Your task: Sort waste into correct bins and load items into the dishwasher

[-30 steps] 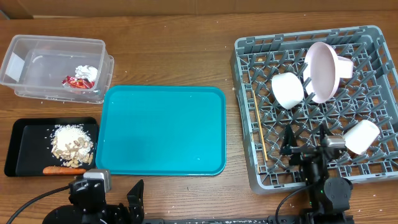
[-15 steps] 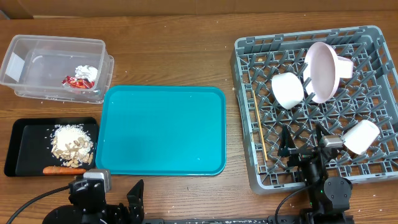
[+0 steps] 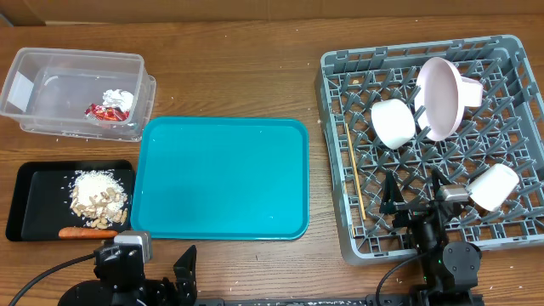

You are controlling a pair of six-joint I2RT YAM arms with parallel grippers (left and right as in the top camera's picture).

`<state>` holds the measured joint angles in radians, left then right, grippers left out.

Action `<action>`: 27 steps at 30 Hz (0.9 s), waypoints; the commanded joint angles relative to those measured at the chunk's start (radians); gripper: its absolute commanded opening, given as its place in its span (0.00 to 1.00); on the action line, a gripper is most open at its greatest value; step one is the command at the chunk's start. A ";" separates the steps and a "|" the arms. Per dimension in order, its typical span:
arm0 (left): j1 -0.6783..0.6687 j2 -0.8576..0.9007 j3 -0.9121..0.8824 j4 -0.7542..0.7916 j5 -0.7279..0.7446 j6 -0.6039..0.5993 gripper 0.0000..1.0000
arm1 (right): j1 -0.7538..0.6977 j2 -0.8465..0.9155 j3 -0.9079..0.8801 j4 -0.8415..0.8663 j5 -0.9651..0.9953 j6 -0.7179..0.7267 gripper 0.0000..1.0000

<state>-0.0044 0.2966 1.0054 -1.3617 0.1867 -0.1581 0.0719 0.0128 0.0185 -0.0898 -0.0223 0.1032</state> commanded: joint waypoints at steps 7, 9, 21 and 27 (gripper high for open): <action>0.004 -0.004 -0.003 0.005 -0.003 -0.014 1.00 | -0.001 -0.010 -0.010 0.007 -0.005 -0.006 1.00; 0.004 -0.005 -0.006 0.008 -0.003 -0.014 1.00 | -0.001 -0.010 -0.010 0.007 -0.005 -0.006 1.00; 0.004 -0.243 -0.480 0.455 -0.033 -0.011 1.00 | -0.001 -0.010 -0.010 0.007 -0.005 -0.006 1.00; 0.003 -0.293 -0.728 0.768 -0.103 -0.004 1.00 | -0.001 -0.010 -0.010 0.007 -0.005 -0.006 1.00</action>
<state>-0.0044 0.0212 0.3618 -0.7071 0.1448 -0.1581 0.0719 0.0128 0.0185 -0.0895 -0.0223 0.1032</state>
